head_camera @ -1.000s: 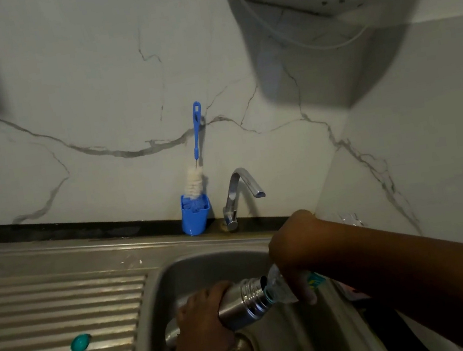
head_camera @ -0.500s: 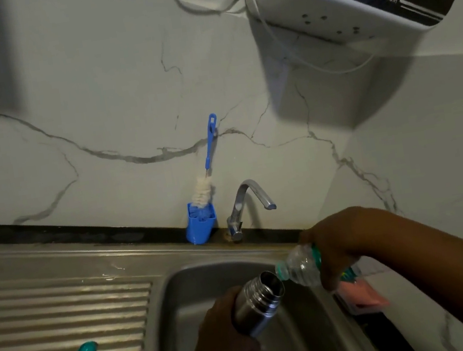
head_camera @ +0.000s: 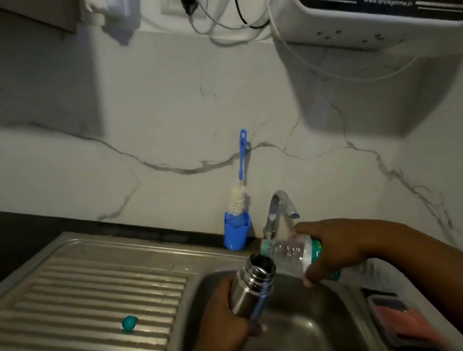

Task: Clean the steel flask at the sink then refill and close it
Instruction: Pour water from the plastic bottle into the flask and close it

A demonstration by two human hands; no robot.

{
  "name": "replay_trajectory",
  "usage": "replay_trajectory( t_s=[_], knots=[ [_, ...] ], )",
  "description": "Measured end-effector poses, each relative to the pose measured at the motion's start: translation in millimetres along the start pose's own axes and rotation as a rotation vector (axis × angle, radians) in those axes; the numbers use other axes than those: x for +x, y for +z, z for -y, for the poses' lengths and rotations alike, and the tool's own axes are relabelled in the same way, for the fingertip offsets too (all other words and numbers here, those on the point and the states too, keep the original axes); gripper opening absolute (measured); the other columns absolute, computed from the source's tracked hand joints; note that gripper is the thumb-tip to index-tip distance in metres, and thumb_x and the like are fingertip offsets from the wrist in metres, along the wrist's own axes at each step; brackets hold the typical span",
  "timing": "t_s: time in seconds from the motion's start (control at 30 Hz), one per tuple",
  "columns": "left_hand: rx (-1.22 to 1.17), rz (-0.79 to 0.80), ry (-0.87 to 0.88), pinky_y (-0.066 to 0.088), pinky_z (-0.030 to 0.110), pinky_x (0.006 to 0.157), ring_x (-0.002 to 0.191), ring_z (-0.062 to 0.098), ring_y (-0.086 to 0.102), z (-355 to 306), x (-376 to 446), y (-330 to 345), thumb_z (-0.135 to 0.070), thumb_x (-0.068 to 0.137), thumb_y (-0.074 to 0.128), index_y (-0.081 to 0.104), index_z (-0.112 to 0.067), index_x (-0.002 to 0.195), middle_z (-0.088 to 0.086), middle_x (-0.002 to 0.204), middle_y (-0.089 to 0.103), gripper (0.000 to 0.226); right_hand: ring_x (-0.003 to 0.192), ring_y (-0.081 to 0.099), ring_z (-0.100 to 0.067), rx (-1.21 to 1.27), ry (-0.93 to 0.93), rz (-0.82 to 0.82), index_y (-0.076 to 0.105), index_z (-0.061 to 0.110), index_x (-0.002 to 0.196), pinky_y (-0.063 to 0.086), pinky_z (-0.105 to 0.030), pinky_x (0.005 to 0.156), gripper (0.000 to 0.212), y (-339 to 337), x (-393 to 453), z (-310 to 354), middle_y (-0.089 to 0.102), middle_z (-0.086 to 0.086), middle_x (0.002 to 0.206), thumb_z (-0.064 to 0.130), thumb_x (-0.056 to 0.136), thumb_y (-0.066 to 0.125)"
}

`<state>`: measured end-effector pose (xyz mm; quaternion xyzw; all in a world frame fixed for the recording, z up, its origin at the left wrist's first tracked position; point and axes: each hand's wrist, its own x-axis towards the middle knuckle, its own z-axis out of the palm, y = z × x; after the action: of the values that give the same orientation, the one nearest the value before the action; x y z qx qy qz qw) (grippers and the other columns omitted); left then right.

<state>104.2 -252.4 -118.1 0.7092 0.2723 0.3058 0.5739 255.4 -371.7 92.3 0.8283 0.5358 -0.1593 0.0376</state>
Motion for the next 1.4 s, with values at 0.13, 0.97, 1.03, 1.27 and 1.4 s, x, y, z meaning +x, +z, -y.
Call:
replay_trajectory(
  t_s=[0.13,0.97,1.03,1.27,1.4],
  knots=[
    [-0.069,-0.184,0.048,0.052,0.021,0.067,0.081,0.004,0.065,-37,-22,-21,-0.022,0.028,0.083,0.058,-0.027,0.110,-0.007,0.097,0.070,0.086,0.097,0.063,-0.008,0.543,-0.240,-0.116,0.048,0.039,0.120,0.054,-0.027,0.085,0.066,15,11,5,0.061,0.009,0.112,0.039,0.065,0.084],
    [-0.080,-0.646,-0.015,0.051,0.030,0.075,0.101,0.019,0.061,-39,-109,-314,0.004,0.060,0.083,0.046,-0.026,0.127,0.000,0.115,0.058,0.082,0.102,0.066,-0.017,1.270,-0.574,-0.019,0.056,0.033,0.118,0.055,-0.045,0.087,0.081,109,124,290,0.068,0.004,0.113,0.052,0.045,0.088],
    [-0.070,-0.605,-0.038,0.050,0.026,0.074,0.101,0.018,0.062,-21,-102,-335,0.006,0.061,0.081,0.046,-0.026,0.126,-0.001,0.115,0.059,0.080,0.103,0.066,-0.018,1.273,-0.546,-0.026,0.056,0.033,0.118,0.055,-0.045,0.087,0.082,118,139,306,0.067,0.003,0.114,0.053,0.046,0.088],
    [-0.126,-0.536,-0.159,0.056,0.039,0.083,0.106,0.022,0.063,34,-84,-376,0.000,0.052,0.088,0.049,-0.029,0.124,0.001,0.117,0.062,0.087,0.096,0.068,-0.016,1.274,-0.400,-0.097,0.056,0.027,0.117,0.056,-0.032,0.075,0.070,145,166,328,0.069,0.002,0.109,0.041,0.054,0.081],
    [-0.142,-0.528,-0.166,0.056,0.045,0.089,0.107,0.021,0.064,46,-80,-381,-0.015,0.040,0.091,0.051,-0.036,0.121,-0.003,0.117,0.065,0.093,0.095,0.068,-0.018,1.269,-0.340,-0.094,0.056,0.024,0.115,0.055,-0.030,0.072,0.064,151,173,333,0.068,-0.002,0.108,0.033,0.057,0.081]
  ],
)
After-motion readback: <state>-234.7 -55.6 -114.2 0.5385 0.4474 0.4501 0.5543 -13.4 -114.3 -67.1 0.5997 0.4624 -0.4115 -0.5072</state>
